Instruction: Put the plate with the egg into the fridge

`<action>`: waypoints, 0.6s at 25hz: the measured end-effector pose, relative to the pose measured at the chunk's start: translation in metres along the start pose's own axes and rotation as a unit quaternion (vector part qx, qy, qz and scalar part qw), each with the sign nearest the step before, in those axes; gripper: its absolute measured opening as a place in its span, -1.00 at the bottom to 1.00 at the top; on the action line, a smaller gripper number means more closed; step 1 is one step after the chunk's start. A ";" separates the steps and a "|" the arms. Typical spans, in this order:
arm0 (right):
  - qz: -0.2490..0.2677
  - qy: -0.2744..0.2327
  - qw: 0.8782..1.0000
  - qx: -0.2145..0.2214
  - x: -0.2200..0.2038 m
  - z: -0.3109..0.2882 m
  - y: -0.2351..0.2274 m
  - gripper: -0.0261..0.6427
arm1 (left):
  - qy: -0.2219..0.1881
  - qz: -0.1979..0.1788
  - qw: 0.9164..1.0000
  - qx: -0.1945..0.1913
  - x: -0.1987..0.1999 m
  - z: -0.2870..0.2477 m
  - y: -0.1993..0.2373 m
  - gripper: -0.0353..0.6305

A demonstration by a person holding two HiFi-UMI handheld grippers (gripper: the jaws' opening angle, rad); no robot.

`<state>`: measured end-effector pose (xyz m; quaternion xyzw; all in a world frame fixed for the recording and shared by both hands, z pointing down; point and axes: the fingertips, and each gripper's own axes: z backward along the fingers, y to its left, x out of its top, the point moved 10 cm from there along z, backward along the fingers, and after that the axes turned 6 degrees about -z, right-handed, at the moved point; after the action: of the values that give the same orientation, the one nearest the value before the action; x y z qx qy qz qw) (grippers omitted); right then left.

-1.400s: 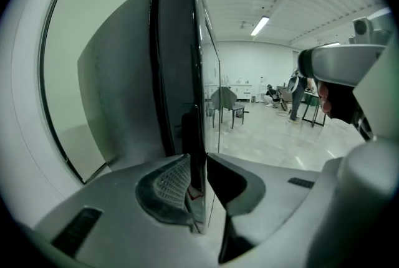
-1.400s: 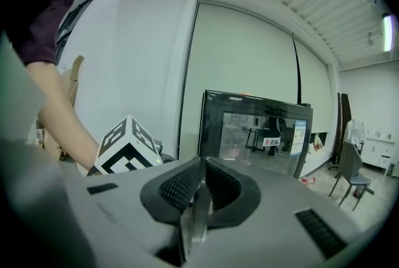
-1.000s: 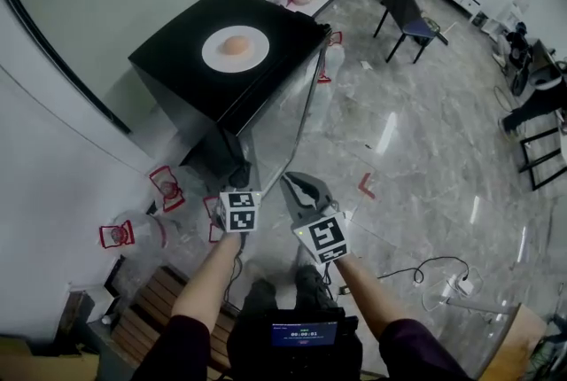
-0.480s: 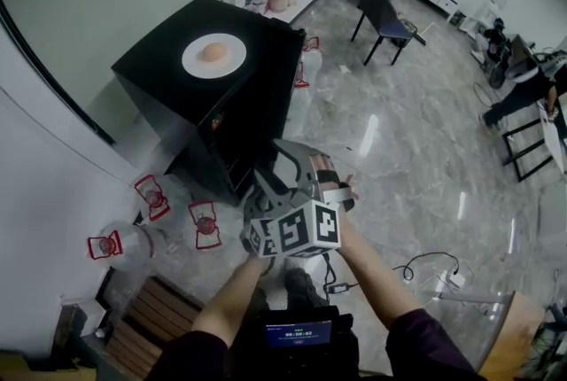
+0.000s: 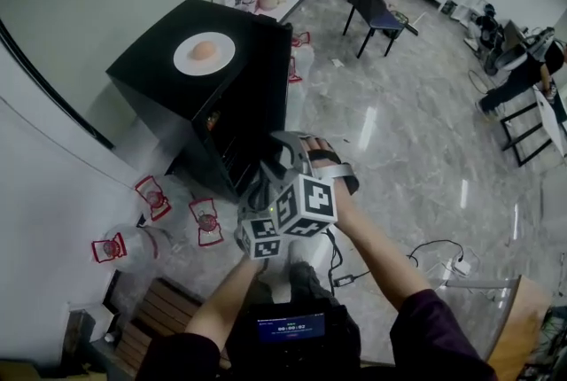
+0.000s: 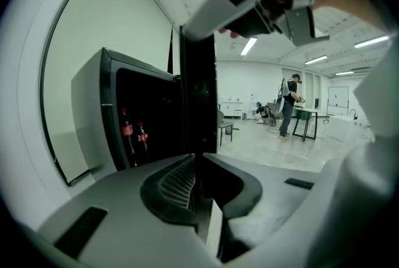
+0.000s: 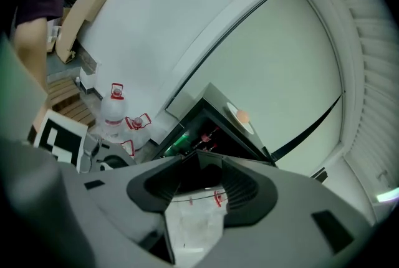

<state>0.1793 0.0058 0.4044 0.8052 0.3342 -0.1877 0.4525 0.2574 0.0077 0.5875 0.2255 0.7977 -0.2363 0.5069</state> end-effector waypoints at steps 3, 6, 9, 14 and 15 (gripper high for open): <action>-0.006 0.005 1.000 -0.008 -0.004 0.002 0.002 -0.31 | -0.027 0.010 1.000 0.003 0.017 0.015 0.021 -0.79; -0.021 0.014 0.999 -0.022 -0.009 0.005 0.001 -0.31 | -0.051 0.008 0.999 0.000 0.034 0.022 0.037 -0.79; -0.036 0.028 0.998 -0.035 -0.018 0.011 -0.001 -0.31 | -0.064 0.004 0.998 -0.010 0.046 0.026 0.043 -0.79; -0.058 0.046 0.996 -0.058 -0.037 0.024 -0.005 -0.31 | -0.083 -0.007 0.996 -0.032 0.057 0.028 0.044 -0.79; -0.061 0.049 0.995 -0.062 -0.040 0.026 -0.006 -0.31 | -0.085 -0.011 0.996 -0.035 0.058 0.028 0.043 -0.79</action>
<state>0.1470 -0.0290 0.4110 0.7621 0.4153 -0.1545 0.4721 0.2804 0.0320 0.5174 0.1781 0.7622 -0.2313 0.5777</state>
